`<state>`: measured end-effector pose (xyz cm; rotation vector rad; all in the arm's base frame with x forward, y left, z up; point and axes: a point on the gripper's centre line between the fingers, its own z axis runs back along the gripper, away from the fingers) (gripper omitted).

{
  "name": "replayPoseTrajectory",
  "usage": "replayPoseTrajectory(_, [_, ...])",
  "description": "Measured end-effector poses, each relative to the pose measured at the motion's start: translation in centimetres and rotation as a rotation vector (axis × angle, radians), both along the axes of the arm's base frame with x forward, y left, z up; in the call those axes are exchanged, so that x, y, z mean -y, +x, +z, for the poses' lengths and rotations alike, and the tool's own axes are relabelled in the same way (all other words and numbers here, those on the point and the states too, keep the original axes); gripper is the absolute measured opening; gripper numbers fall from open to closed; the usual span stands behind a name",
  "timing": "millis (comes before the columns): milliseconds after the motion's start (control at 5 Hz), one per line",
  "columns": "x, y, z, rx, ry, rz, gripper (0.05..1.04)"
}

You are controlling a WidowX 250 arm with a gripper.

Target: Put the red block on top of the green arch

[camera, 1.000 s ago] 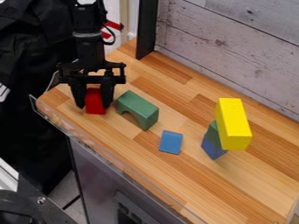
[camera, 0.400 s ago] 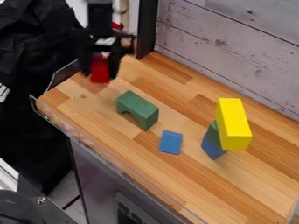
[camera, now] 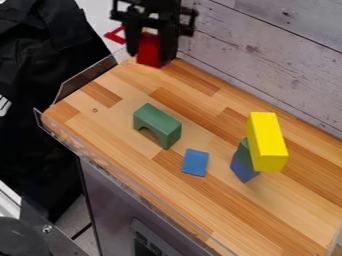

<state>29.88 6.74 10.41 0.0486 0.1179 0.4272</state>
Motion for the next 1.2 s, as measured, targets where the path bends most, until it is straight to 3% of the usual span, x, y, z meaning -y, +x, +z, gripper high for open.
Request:
replayPoseTrajectory(400, [2.3,0.4,-1.3,0.002,-0.100,-0.041,0.575])
replayPoseTrajectory(600, [3.4,-1.4,-3.0,-0.037,-0.148,-0.010,0.575])
replayPoseTrajectory(1000, [3.6,-2.4,-4.5,0.021,-0.195,0.011,0.575])
replayPoseTrajectory(1200, [3.3,-2.5,-4.9,0.012,-0.208,0.011,0.575])
